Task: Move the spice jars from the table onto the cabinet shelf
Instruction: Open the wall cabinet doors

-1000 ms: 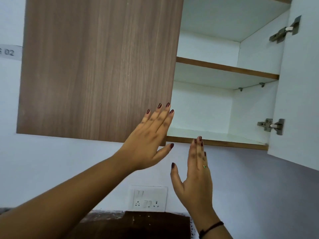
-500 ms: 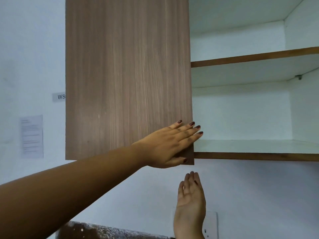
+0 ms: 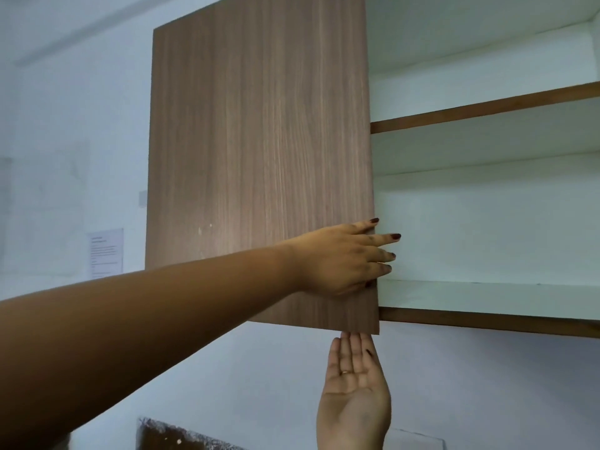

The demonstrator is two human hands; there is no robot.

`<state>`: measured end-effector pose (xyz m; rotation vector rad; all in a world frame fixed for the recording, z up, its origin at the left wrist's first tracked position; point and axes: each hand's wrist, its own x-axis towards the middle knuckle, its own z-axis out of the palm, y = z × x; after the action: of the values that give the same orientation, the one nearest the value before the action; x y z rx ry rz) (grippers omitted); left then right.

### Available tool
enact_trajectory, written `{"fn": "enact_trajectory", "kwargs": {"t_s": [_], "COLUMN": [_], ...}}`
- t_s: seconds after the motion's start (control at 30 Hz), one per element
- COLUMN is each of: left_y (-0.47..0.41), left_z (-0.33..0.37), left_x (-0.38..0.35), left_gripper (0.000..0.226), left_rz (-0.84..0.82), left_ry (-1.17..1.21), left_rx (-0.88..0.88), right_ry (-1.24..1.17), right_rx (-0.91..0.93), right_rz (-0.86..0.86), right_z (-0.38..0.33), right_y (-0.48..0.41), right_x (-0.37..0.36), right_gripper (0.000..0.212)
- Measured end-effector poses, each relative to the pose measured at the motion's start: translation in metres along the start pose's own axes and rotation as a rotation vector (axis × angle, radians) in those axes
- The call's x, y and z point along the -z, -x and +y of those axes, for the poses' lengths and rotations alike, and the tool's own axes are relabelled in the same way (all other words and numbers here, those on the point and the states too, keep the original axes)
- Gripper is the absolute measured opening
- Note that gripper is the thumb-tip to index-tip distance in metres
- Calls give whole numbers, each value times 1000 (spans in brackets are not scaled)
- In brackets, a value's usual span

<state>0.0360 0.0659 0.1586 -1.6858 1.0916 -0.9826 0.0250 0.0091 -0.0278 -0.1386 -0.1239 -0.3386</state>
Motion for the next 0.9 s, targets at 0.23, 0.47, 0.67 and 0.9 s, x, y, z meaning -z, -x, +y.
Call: {"fn": "enact_trajectory", "kwargs": {"t_s": [0.23,0.47,0.67,0.9], "left_y": [1,20,38,68], "left_z": [3,11,21,27], "left_x": [5,22,44,80], "left_gripper": [52,51,49,49], "left_rz": [15,81,70,70], "left_ry": [53,65,40,41], "left_rx": [14,35,64,79], "right_ry": [1,-10,5,-5], "right_rx": [-95,-104,-161,-229], "right_rz": [49,28,-2,-41], "right_z": [-13,-15,-13,-2], "right_y": [3,21,36,73], "right_x": [-9,-10,-15,-24], "right_gripper": [31,33,33,29]}}
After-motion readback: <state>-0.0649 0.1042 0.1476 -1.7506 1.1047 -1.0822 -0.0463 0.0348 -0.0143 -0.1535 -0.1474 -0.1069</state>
